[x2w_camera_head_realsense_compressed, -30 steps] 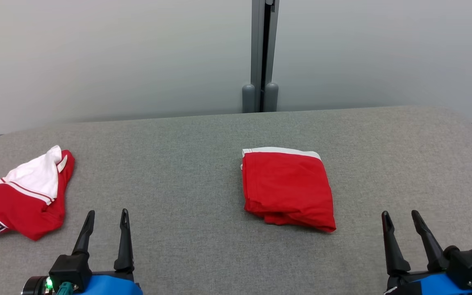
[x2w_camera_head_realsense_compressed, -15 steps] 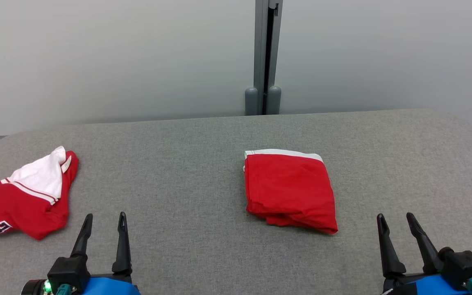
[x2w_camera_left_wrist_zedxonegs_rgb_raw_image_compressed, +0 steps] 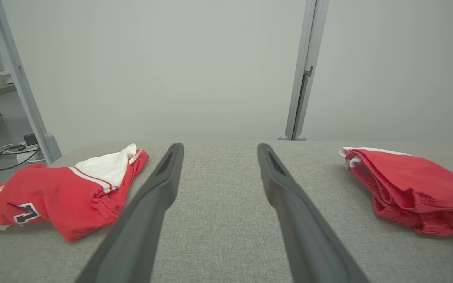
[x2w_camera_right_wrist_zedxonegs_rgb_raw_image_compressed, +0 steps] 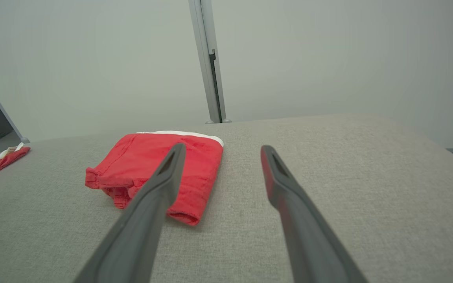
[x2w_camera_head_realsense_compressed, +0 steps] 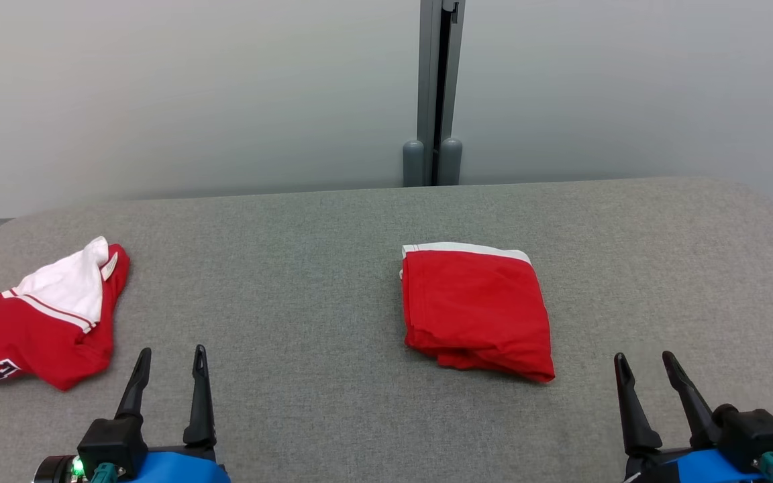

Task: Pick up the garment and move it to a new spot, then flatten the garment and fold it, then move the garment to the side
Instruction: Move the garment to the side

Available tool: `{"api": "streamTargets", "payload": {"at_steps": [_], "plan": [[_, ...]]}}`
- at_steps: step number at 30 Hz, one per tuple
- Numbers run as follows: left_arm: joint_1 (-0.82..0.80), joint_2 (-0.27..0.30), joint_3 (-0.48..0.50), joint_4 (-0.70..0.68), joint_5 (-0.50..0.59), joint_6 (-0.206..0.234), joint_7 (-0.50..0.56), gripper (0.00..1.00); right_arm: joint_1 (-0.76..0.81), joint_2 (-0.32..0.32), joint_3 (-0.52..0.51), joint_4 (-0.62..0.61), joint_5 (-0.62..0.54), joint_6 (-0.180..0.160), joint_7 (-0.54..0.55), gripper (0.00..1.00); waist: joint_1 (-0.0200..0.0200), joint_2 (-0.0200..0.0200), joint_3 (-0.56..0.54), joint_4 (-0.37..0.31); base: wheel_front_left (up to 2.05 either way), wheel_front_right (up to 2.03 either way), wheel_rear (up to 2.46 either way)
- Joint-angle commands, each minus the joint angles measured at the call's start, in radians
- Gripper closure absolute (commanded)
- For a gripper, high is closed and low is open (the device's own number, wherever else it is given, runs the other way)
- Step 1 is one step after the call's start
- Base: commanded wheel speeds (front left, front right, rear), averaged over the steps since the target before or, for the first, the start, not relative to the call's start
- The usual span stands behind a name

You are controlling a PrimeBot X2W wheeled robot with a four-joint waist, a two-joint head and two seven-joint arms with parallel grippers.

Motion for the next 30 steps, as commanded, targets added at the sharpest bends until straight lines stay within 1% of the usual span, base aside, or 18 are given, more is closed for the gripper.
{"api": "streamTargets", "payload": {"at_steps": [1, 6, 11, 18, 19, 23, 27, 30], "plan": [[-0.016, 0.004, 0.0, -0.002, 0.001, 0.004, -0.005, 0.0, -0.026, -0.007, 0.0, 0.001, -0.014, 0.0, 0.007, 0.0, 0.0, 0.0, 0.002, 0.001, 0.0, 0.0, 0.0], [-0.025, 0.004, -0.007, -0.003, 0.002, 0.002, -0.005, 0.0, -0.096, -0.045, 0.007, 0.01, -0.011, 0.0, 0.026, 0.0, 0.0, 0.0, 0.011, 0.01, 0.0, 0.0, 0.0], [-0.034, 0.003, -0.012, -0.005, -0.001, 0.001, -0.005, 0.0, -0.206, -0.075, 0.032, 0.022, -0.016, 0.0, 0.056, 0.0, 0.0, 0.0, 0.029, 0.021, 0.0, 0.0, 0.0], [-0.066, 0.001, -0.025, -0.005, -0.003, -0.002, -0.004, 0.0, -0.378, -0.109, 0.072, 0.083, -0.008, 0.0, 0.092, 0.0, 0.0, 0.0, 0.081, 0.052, 0.0, 0.0, 0.0], [-0.066, 0.001, -0.025, -0.005, -0.003, -0.002, -0.004, 0.0, -0.378, -0.109, 0.072, 0.083, -0.008, 0.0, 0.092, 0.0, 0.0, 0.0, 0.081, 0.052, 0.0, 0.0, 0.0], [-0.092, -0.002, -0.034, -0.001, -0.009, -0.003, -0.005, 0.0, -0.45, -0.12, 0.087, 0.16, -0.004, 0.0, 0.125, 0.0, 0.0, 0.0, 0.109, 0.076, 0.0, 0.0, 0.0], [-0.108, -0.004, -0.045, 0.003, -0.014, -0.005, -0.004, 0.0, -0.497, -0.124, 0.088, 0.265, -0.004, 0.0, 0.153, 0.0, 0.0, 0.0, 0.132, 0.099, 0.0, 0.0, 0.0], [-0.125, -0.005, -0.05, 0.004, -0.02, -0.005, -0.004, 0.0, -0.52, -0.122, 0.082, 0.349, -0.003, 0.0, 0.153, 0.0, 0.0, 0.0, 0.149, 0.114, 0.0, 0.0, 0.0]]}}
